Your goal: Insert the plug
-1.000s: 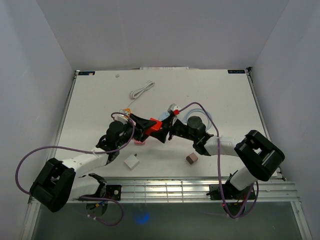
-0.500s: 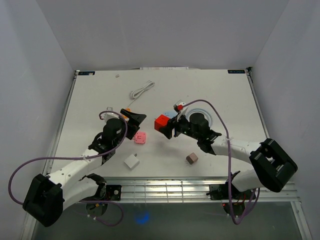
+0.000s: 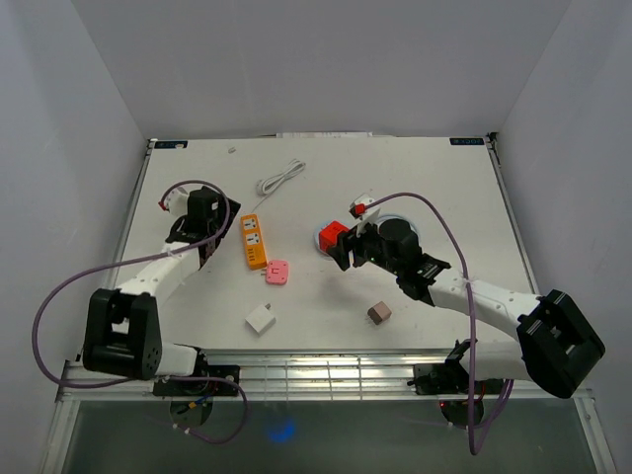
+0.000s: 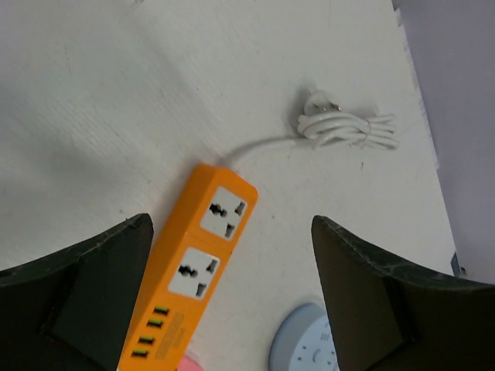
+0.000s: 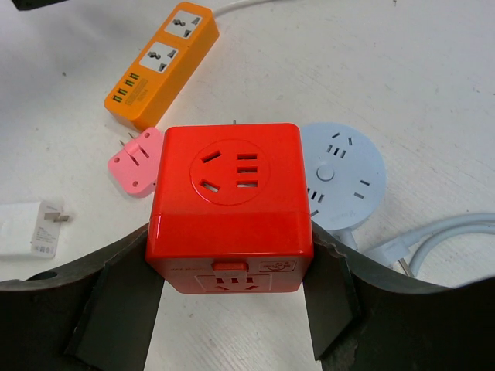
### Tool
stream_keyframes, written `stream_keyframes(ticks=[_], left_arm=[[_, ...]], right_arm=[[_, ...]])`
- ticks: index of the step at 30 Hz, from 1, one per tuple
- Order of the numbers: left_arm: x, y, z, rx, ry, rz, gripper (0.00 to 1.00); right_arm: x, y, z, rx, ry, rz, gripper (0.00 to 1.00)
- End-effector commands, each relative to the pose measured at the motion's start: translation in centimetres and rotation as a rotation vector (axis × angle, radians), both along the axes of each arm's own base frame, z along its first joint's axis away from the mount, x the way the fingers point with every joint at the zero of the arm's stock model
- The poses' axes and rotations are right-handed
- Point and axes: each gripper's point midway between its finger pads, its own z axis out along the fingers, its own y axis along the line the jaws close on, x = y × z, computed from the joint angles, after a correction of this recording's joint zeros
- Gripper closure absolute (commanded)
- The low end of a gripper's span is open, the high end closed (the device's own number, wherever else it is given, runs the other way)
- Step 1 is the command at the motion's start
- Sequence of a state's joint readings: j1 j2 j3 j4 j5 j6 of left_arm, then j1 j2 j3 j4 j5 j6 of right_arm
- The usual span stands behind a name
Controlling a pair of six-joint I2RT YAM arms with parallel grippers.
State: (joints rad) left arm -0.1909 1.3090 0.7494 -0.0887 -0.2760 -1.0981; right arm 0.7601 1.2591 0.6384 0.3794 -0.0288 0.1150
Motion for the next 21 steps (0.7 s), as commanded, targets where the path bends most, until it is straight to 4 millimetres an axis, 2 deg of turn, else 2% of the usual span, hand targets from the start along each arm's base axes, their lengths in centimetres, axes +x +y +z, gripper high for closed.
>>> stream_keyframes(ticks=[1,4,6,8,9,11,12,13,14,15,21], left_arm=[[2.4,1.2,-0.1,0.051,0.031,-0.010,0.06],[3.9,1.8,-2.1,0.064,0.074,0.006,0.06],[5.3,1.7,-2.2,0.070,0.050,-0.003,0.07],[6.2,1.4,-3.5,0.083,0.069,-0.030,0.09],[7.1,1.1,-3.1,0.079,0.044,-0.042,0.11],[7.9,0.3,-4.5,0.061,0.058,-0.079,0.25],[8.3,-0.2,-4.8,0.057,0.058,-0.102,0.35],[8.8,-0.5,-5.3,0.052,0.056,-0.121,0.50],[9.0,-1.2,-5.4,0.034,0.048,-0.150,0.56],[9.2,-1.6,-5.4,0.026,0.034,-0.166,0.60],[9.7,-4.3,-6.6,0.044,0.034,-0.265,0.68]], right_arm=[[0.6,-0.4,1.4,0.003,-0.052,-0.019,0.59],[0.6,-0.5,1.0,-0.010,-0.051,-0.015,0.59],[0.5,-0.6,1.1,-0.013,-0.056,-0.010,0.59],[0.3,-0.6,1.1,-0.020,-0.062,0.002,0.59],[0.3,-0.6,1.1,-0.023,-0.063,0.005,0.58],[0.2,-0.7,1.2,-0.026,-0.068,0.010,0.58],[0.2,-0.7,1.1,-0.030,-0.066,0.012,0.58],[0.1,-0.7,1.1,-0.031,-0.067,0.018,0.57],[0.0,-0.5,1.0,-0.037,-0.068,0.028,0.57],[0.0,-0.5,0.9,-0.040,-0.063,0.036,0.56],[-0.1,0.3,0.5,-0.083,-0.035,0.086,0.57]])
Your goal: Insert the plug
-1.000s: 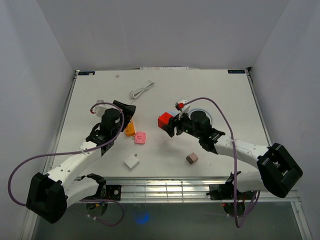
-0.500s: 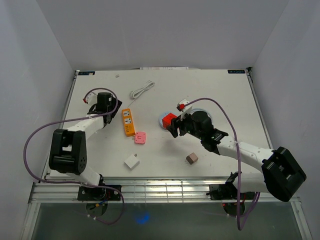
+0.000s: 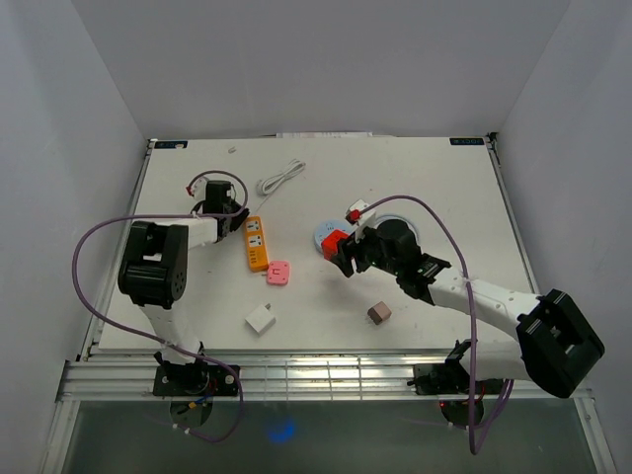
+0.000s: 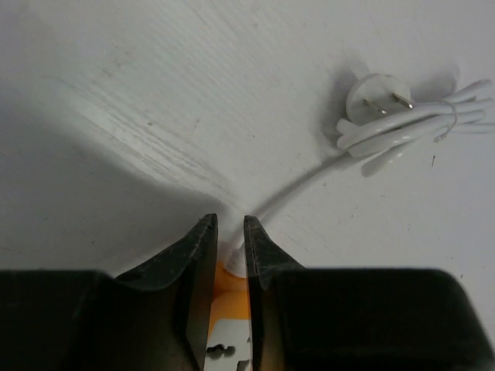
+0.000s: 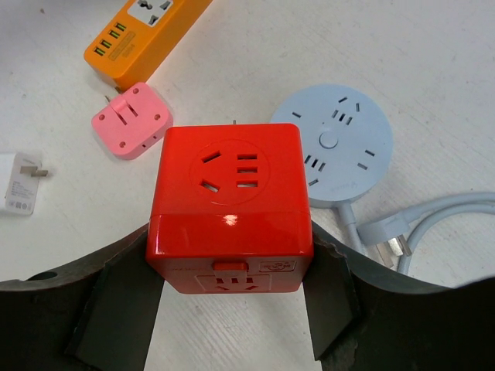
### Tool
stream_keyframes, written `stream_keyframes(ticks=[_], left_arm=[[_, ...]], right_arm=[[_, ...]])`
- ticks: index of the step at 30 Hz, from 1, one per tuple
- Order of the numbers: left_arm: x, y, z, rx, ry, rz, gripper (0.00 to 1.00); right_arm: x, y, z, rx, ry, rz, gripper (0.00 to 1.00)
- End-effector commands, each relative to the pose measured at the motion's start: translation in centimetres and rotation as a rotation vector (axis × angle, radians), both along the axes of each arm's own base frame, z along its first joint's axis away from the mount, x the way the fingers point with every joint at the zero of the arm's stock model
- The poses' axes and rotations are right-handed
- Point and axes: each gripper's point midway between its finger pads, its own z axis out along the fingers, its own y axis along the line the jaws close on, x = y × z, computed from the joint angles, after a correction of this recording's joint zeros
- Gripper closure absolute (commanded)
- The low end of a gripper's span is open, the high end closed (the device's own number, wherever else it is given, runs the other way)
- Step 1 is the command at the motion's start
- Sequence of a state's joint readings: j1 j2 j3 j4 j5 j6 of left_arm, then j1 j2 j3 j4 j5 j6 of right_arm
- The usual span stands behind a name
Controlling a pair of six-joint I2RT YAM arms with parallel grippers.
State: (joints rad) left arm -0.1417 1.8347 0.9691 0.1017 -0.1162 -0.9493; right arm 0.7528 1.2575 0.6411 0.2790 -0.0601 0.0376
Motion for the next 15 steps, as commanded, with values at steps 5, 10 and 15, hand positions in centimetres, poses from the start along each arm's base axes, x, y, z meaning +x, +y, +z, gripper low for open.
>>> stream_keyframes(ticks=[5,10,15], left_arm=[[1.7,-6.6,2.1,-0.017,-0.124,-0.218,0.71],[0.5,-12.1,3.0,-0.025,-0.204,-0.362,0.70],[-1.3,-16.1,2.4,-0.091,-0.193,-0.462,0.70]], right_arm=[[0.9,1.3,2.6,-0.006,-0.022,0.038,0.57],[1.0,1.6,3.5,-0.035,-0.037,0.073,0.57],[0.8,1.5,3.4,-0.084,-0.009,0.091,0.57]])
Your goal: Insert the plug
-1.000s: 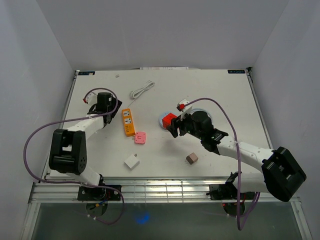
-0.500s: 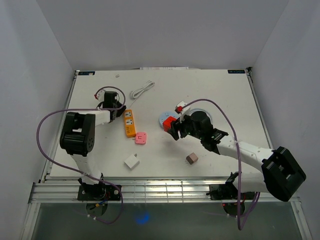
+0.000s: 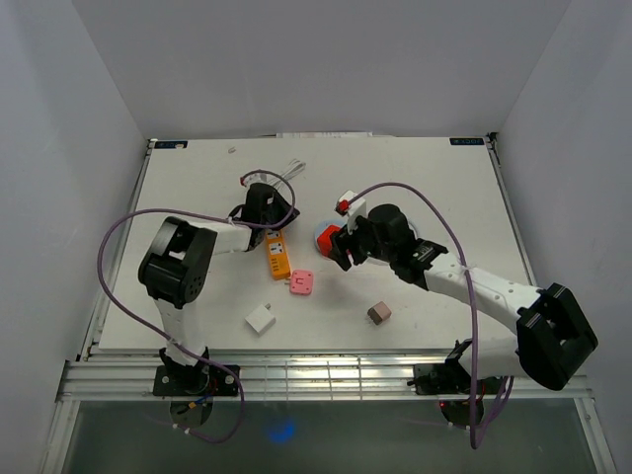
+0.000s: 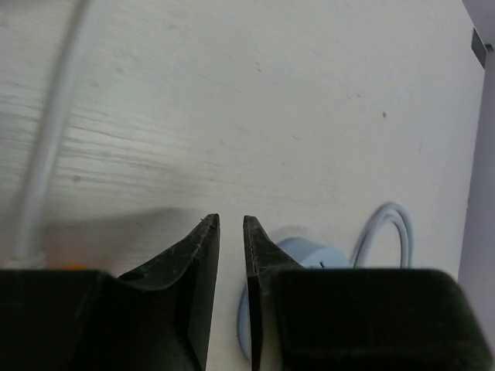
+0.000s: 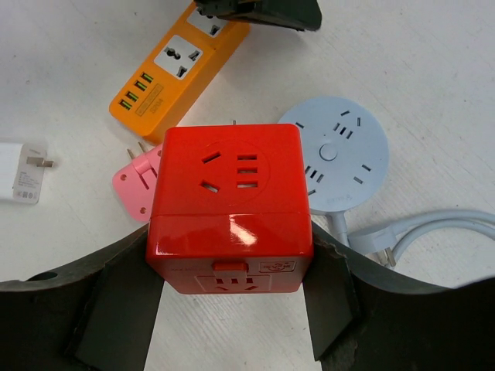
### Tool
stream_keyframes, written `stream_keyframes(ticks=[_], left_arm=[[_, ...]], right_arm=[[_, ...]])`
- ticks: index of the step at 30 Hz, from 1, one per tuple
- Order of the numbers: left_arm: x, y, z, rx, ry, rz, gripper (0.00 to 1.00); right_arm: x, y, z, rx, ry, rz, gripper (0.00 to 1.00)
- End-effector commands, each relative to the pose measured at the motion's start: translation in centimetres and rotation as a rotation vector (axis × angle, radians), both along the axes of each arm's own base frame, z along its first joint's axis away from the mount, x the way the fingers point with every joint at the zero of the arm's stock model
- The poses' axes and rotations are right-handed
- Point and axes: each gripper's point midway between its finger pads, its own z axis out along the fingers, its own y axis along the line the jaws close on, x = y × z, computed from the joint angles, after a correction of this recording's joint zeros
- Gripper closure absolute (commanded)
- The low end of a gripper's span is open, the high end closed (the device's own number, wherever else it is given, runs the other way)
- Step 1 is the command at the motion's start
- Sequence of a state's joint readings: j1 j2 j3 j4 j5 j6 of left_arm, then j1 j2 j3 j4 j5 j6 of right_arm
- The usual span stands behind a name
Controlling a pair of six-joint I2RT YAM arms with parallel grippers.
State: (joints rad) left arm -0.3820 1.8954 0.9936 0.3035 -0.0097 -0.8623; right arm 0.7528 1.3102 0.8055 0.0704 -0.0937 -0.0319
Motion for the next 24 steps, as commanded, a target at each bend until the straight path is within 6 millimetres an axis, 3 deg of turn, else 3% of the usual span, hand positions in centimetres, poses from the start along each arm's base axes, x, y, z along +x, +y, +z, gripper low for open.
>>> stream_keyframes(ticks=[1,7,9,14,18,22,24], left_arm=[[-1.2,-3.1,0.2,-0.073,-0.022,-0.108,0.70],[-3.6,-6.3,-1.6,-0.116,0.012,-0.197,0.71],[-3.7,-6.6,-1.9,-0.111,0.017,-0.197,0.71],[-3.0,-6.2,0.6,-0.097,-0.057,-0.184,0.69],[-2.2,-5.9,2.7,-0.053,-0.098,-0.184,0.57],[-0.9,-3.1,3.1,0.088,-0.096,-0.073,0.37],[-0.1,-2.2,4.5,0.111,-0.121,-0.033,0.35]], right_arm=[[0.4,0.7,2.5,0.013,-0.038,0.037,0.57],[0.1,0.5,3.3,0.022,-0.038,0.037,0.57],[-0.1,0.2,2.9,0.004,-0.022,0.031,0.57],[-0.2,-0.2,3.0,0.003,-0.027,0.018,0.57],[-0.1,-0.4,3.1,0.002,-0.038,0.005,0.57],[0.0,-0.2,3.2,0.001,-0.038,0.006,0.57],[0.0,-0.2,3.1,0.003,-0.036,0.009,0.57]])
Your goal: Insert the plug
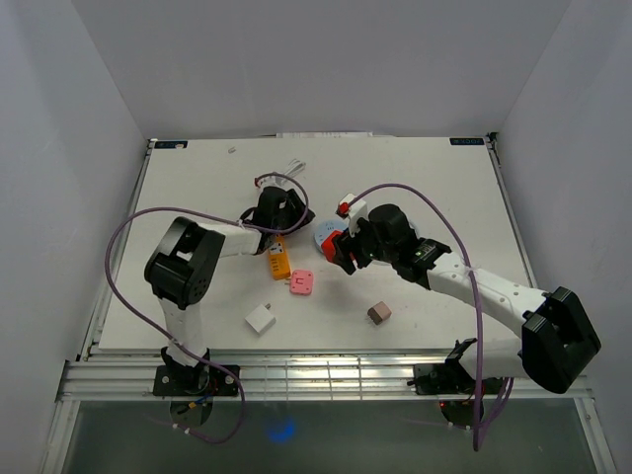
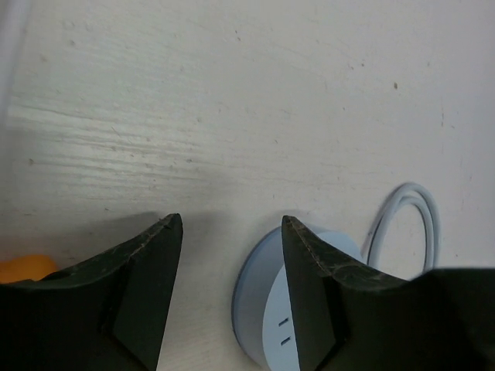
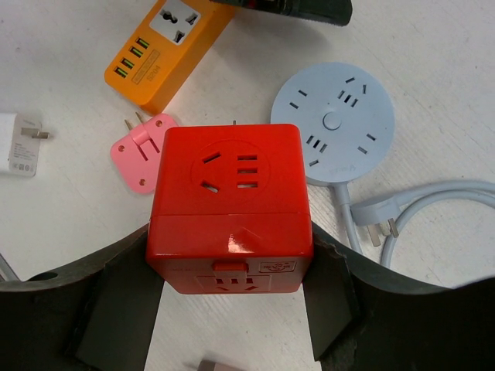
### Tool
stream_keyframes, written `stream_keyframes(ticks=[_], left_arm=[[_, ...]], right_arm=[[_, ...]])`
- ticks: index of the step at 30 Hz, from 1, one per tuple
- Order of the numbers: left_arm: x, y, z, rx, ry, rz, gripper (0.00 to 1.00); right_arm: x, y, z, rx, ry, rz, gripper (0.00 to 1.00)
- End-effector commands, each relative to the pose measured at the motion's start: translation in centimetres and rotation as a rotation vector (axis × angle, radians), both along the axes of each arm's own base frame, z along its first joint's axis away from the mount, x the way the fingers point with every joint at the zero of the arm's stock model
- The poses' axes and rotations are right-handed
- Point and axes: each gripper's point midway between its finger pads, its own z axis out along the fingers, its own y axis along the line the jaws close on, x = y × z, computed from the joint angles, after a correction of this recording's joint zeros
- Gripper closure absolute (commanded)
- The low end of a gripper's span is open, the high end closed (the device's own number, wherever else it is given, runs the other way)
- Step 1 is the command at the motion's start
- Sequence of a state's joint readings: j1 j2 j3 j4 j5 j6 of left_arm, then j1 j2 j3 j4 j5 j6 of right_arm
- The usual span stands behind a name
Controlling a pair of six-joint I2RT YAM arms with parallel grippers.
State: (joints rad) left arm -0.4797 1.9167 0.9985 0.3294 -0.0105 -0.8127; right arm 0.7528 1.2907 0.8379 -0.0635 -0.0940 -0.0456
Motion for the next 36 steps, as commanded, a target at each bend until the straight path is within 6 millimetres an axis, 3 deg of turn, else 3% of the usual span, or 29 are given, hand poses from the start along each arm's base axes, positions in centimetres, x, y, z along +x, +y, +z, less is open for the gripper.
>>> stream_keyframes(ticks=[1,8,10,11,12,13,15,16,18,22,23,25,31,33,36], left_arm=[[1.9,2.6,5.1,0.089,-0.097,0.101,0.35],[4.7,6.2,8.3,0.231,-0.150,0.233,0.34],[5.7,7.7,8.3,0.251,-0.148,0.254,0.34],[6.7,7.9,9.4,0.231,-0.161,0.253,0.34],[7.1,7.8,9.5,0.210,-0.148,0.226,0.33],[7.9,9.4,8.4,0.216,-0.108,0.241,0.33],[9.4,10.3,9.3,0.201,-0.107,0.251,0.32],[10.1,11.4,8.4,0.219,-0.089,0.262,0.31],[11.2,12.5,8.9,0.235,-0.102,0.305,0.30],[13.0,14.8,8.1,0.234,-0.103,0.374,0.30],[13.4,15.1,7.0,0.227,-0.082,0.389,0.31],[14.1,15.3,6.7,0.208,-0.085,0.406,0.32],[15.4,13.2,3.7,0.128,-0.063,0.348,0.35],[15.3,12.7,1.9,0.112,-0.027,0.333,0.35],[15.2,11.4,1.0,0.073,-0.011,0.286,0.38]], right_arm=[[1.1,0.8,3.5,0.064,-0.085,0.001,0.57],[1.2,0.7,3.0,0.049,-0.090,0.001,0.57],[1.2,0.7,3.0,0.051,-0.088,0.003,0.57],[1.2,0.7,3.0,0.052,-0.089,0.001,0.57],[1.2,0.7,2.9,0.051,-0.089,0.001,0.57],[1.2,0.6,2.9,0.049,-0.091,0.001,0.57],[1.2,0.6,2.9,0.050,-0.092,0.001,0.57],[1.2,0.6,2.7,0.049,-0.089,0.004,0.57],[0.9,0.8,2.6,0.053,-0.081,0.015,0.57],[0.8,0.8,2.4,0.053,-0.072,0.021,0.57],[0.7,0.8,2.3,0.052,-0.068,0.021,0.57],[0.8,0.9,2.6,0.070,-0.087,0.023,0.57],[0.7,1.0,2.5,0.082,-0.083,0.029,0.57],[0.6,0.9,2.6,0.085,-0.080,0.030,0.57],[0.5,0.8,3.0,0.094,-0.088,0.029,0.57]])
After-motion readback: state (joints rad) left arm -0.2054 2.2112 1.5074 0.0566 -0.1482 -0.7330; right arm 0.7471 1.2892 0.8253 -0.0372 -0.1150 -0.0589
